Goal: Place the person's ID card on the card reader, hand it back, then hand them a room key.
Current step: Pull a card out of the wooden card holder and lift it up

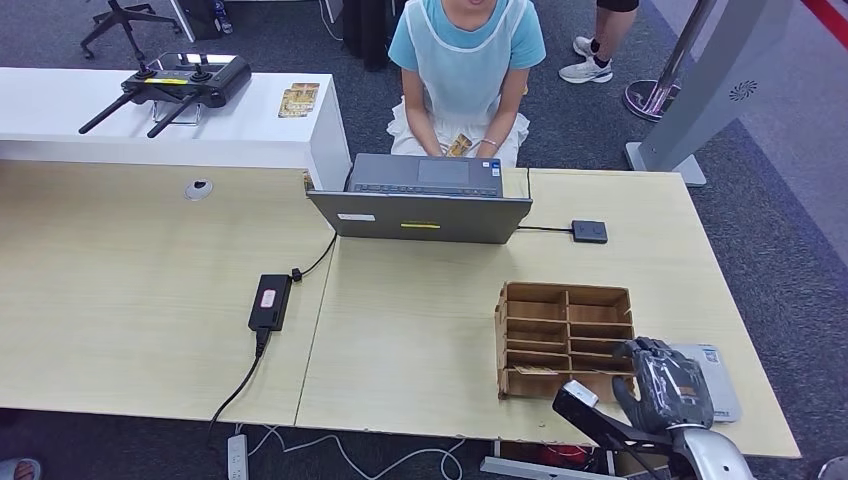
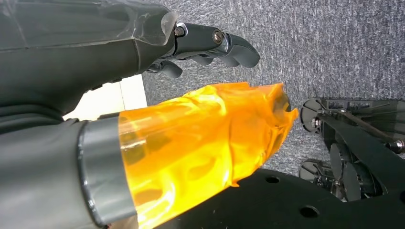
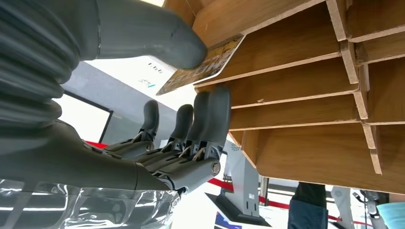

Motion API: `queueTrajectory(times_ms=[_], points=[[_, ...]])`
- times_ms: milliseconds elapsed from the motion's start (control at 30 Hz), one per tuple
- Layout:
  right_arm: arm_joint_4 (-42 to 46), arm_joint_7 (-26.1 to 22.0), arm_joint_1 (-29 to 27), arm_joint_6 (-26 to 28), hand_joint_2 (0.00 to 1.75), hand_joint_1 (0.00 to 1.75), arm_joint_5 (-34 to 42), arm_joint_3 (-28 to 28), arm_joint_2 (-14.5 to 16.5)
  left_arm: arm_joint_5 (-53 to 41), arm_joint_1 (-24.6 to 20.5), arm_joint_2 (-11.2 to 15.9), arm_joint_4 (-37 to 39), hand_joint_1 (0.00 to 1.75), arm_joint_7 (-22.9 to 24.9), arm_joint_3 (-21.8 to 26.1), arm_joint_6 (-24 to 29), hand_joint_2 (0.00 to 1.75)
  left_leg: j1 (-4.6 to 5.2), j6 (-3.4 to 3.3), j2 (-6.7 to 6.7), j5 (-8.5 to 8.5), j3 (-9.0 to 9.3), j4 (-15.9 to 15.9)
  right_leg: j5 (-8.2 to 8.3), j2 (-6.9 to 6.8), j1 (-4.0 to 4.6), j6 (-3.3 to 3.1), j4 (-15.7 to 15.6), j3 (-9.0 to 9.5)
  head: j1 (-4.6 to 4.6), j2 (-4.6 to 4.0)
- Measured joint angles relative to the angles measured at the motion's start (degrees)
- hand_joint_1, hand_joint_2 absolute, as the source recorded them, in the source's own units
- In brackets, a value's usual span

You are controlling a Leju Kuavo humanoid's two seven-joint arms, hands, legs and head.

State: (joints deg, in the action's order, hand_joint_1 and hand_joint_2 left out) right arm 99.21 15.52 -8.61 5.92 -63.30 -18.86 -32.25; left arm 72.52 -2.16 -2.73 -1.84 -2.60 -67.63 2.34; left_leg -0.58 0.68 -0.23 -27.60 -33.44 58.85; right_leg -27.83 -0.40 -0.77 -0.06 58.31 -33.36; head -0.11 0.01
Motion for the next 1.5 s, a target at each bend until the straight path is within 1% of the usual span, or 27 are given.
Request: queueTrajectory(times_ms=[233, 467, 733, 933, 1033, 1233, 1367, 1500], points=[[-0.2, -0.3, 0.2, 0.0, 1.75, 1.26, 0.0, -0.1, 0.1, 0.1, 0.0, 0.0, 0.0, 0.00, 0.0, 0.0, 0.1, 0.00, 0.00, 0.00, 0.00, 0.00, 0.00, 0.0, 0.00, 0.00, 0.00, 0.00, 0.0, 0.00, 0.01, 0.01], [-0.4, -0.6, 0.4, 0.0, 1.75, 1.37, 0.1, -0.4, 0.1, 0.2, 0.0, 0.0, 0.0, 0.00, 0.0, 0.0, 0.1, 0.00, 0.00, 0.00, 0.00, 0.00, 0.00, 0.0, 0.00, 0.00, 0.00, 0.00, 0.0, 0.00, 0.00, 0.00], [-0.4, -0.6, 0.5, 0.1, 1.75, 1.37, 0.1, -0.5, 0.1, 0.4, 0.0, 0.0, 0.0, 0.00, 0.0, 0.0, 0.1, 0.00, 0.00, 0.00, 0.00, 0.00, 0.00, 0.0, 0.00, 0.00, 0.00, 0.00, 0.0, 0.00, 0.00, 0.01], [-0.4, -0.5, 0.5, 0.2, 1.75, 1.46, 0.1, -0.5, 0.1, 0.4, 0.0, 0.0, 0.0, 0.00, 0.0, 0.0, 0.1, 0.00, 0.00, 0.00, 0.00, 0.00, 0.01, 0.0, 0.00, 0.00, 0.00, 0.00, 0.0, 0.00, 0.00, 0.01], [-0.4, -0.1, 0.4, 0.6, 1.75, 1.54, 0.0, -0.4, 0.1, 0.5, 0.0, 0.0, 0.0, 0.00, 0.0, 0.0, 0.1, 0.00, 0.00, 0.00, 0.00, 0.00, 0.01, 0.0, 0.00, 0.00, 0.00, 0.00, 0.0, 0.00, 0.00, 0.01], [0.0, 0.3, -0.4, 1.7, 1.75, 1.58, 0.3, 0.3, 0.1, 0.8, 0.0, 0.0, 0.0, 0.00, 0.0, -0.1, 0.1, 0.00, 0.00, 0.00, 0.00, 0.00, 0.01, 0.0, 0.00, 0.00, 0.00, 0.00, 0.0, 0.00, 0.00, 0.00], [0.4, -0.1, -0.9, 2.6, 1.75, 1.58, 1.3, 0.7, 0.1, 1.0, 0.0, 0.0, 0.0, 0.00, 0.0, -0.1, 0.1, 0.00, 0.00, 0.00, 0.00, 0.00, 0.00, 0.0, 0.00, 0.00, 0.00, 0.00, 0.0, 0.00, 0.01, 0.00], [1.7, -2.6, -1.7, 3.8, 1.75, 1.55, 5.1, 2.2, 0.1, 1.3, 0.1, 0.0, 0.0, 0.00, -0.1, -0.2, 0.2, 0.00, 0.00, 0.00, -0.01, 0.00, 0.01, 0.0, 0.00, -0.01, 0.00, 0.00, 0.0, 0.00, 0.01, 0.00]])
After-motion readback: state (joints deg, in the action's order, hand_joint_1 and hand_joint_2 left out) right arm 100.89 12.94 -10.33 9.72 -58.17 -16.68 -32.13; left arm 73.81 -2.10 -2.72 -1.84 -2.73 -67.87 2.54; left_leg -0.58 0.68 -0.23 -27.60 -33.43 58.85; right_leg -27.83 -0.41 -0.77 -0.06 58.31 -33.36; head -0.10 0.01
